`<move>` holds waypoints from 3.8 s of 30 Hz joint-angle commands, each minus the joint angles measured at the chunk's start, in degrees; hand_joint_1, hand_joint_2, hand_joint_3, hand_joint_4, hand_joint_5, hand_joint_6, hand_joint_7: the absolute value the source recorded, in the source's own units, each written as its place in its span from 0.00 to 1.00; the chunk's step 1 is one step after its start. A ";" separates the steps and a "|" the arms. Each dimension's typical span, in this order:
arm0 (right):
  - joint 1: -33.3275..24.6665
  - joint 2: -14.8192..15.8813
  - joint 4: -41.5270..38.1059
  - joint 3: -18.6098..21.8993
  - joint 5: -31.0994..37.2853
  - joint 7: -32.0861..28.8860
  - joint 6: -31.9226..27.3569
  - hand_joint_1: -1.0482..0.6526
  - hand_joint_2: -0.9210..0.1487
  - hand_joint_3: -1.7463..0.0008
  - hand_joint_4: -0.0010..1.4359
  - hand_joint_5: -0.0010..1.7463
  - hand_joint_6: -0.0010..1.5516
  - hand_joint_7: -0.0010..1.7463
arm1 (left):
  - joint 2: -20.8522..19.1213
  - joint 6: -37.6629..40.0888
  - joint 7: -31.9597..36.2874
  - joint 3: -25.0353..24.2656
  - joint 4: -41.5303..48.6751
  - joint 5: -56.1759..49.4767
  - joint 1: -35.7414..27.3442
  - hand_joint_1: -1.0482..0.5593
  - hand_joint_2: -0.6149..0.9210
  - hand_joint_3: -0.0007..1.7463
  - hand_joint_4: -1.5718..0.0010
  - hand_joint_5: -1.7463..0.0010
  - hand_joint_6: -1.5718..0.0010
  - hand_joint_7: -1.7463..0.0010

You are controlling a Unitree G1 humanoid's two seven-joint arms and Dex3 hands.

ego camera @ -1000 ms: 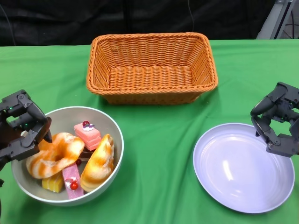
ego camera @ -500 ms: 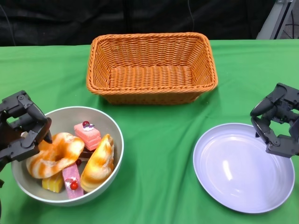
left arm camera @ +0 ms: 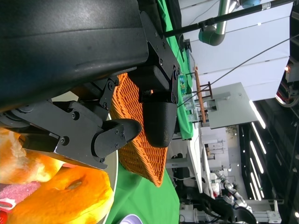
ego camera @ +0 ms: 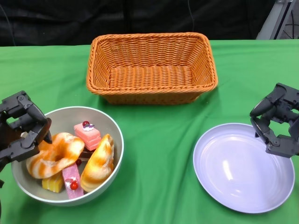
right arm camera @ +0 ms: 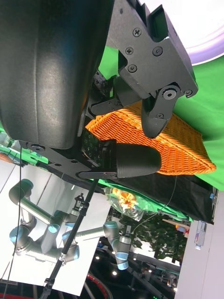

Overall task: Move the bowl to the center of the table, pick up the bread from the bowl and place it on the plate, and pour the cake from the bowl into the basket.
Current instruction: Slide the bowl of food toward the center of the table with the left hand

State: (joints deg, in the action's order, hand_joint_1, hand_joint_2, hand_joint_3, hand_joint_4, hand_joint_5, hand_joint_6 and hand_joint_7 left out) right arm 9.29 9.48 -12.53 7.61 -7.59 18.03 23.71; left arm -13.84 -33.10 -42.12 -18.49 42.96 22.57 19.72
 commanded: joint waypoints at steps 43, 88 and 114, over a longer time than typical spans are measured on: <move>0.36 0.46 0.26 0.22 -0.30 -0.88 0.72 0.56 0.34 0.47 0.50 0.95 0.42 0.77 | -7.39 -3.08 39.79 0.37 12.11 -21.23 5.98 0.33 1.00 0.20 0.64 0.98 0.64 1.00; 0.76 0.52 0.10 -0.86 0.58 -2.00 0.06 0.54 0.32 0.51 0.51 0.94 0.45 0.73 | -15.62 71.21 1.26 3.90 0.99 -4.90 12.16 0.19 1.00 0.30 1.00 1.00 1.00 1.00; 0.61 0.93 -0.03 -0.65 0.64 -1.53 1.12 0.55 0.33 0.50 0.51 0.94 0.44 0.74 | -9.85 98.47 8.23 0.09 -22.43 6.34 4.01 0.24 1.00 0.29 1.00 1.00 1.00 1.00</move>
State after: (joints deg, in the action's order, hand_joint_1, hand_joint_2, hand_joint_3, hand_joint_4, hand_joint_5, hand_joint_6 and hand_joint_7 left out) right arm 9.70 9.39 -12.57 6.35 -6.71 16.59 24.11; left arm -23.77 64.67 -34.45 -17.55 22.54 27.65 24.53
